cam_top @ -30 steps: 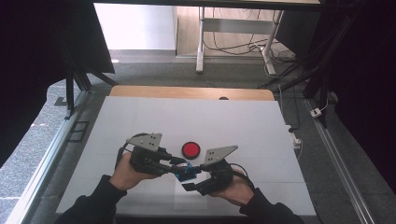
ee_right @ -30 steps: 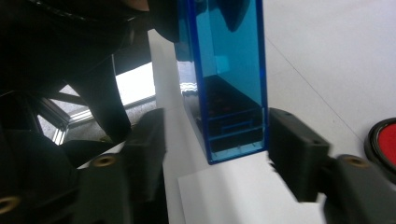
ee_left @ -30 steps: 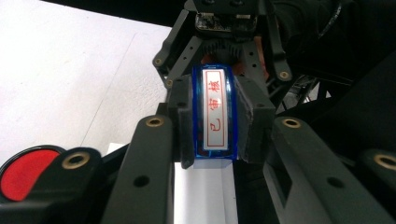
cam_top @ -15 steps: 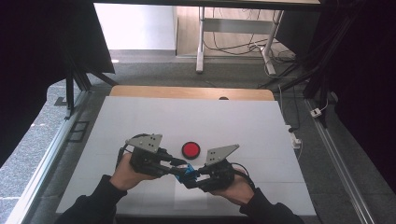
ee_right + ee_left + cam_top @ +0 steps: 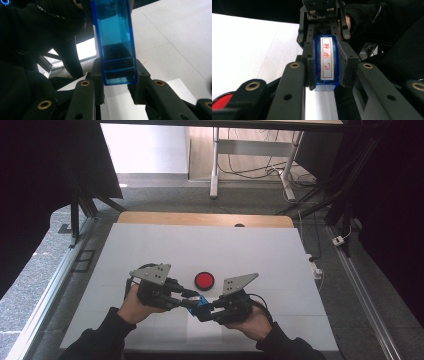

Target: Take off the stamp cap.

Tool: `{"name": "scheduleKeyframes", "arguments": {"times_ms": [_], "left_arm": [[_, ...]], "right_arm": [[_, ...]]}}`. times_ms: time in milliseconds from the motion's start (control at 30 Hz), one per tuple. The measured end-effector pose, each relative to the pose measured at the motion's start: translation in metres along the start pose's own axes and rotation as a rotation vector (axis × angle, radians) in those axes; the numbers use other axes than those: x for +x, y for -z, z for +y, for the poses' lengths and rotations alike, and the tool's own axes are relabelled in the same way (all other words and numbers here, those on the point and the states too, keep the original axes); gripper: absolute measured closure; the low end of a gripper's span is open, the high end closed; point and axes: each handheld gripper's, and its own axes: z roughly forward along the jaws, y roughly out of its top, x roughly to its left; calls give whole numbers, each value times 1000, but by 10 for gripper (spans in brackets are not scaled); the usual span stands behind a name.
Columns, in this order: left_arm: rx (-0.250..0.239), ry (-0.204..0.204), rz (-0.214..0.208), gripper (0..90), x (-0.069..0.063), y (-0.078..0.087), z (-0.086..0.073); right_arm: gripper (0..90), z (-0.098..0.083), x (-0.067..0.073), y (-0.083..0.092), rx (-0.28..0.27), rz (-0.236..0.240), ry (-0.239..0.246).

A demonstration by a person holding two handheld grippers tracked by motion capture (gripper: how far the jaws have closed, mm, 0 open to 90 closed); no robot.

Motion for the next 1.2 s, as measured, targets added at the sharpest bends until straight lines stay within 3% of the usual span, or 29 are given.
{"name": "scheduleKeyframes", "arguments": {"times_ms": [67,167,267,300,367,567,633,867,1100,1200], "left_arm": [[4,-6,5,710,-1,0,0],[14,6,-15,711,1,-1,1],[12,20,-43,710,3,-1,-1],[12,25,-59,710,3,-1,-2],[15,23,-60,711,3,-1,-2],[14,14,-1,711,2,5,0],[15,13,8,710,2,6,-1],[23,22,27,709,1,5,0],[16,39,45,709,1,7,0],[18,45,51,708,1,8,-1]], "right_arm": [[688,0,-1,0,3,8,-17],[689,0,1,0,12,-8,11],[689,0,4,-1,22,-15,53],[689,1,7,-1,46,-26,99],[690,2,9,-2,60,-35,125],[690,-1,4,-2,76,-57,61],[689,-1,3,-1,69,-60,60],[687,-1,6,1,58,-87,83],[687,-3,7,3,65,-152,122],[686,-4,9,5,72,-184,166]]}}
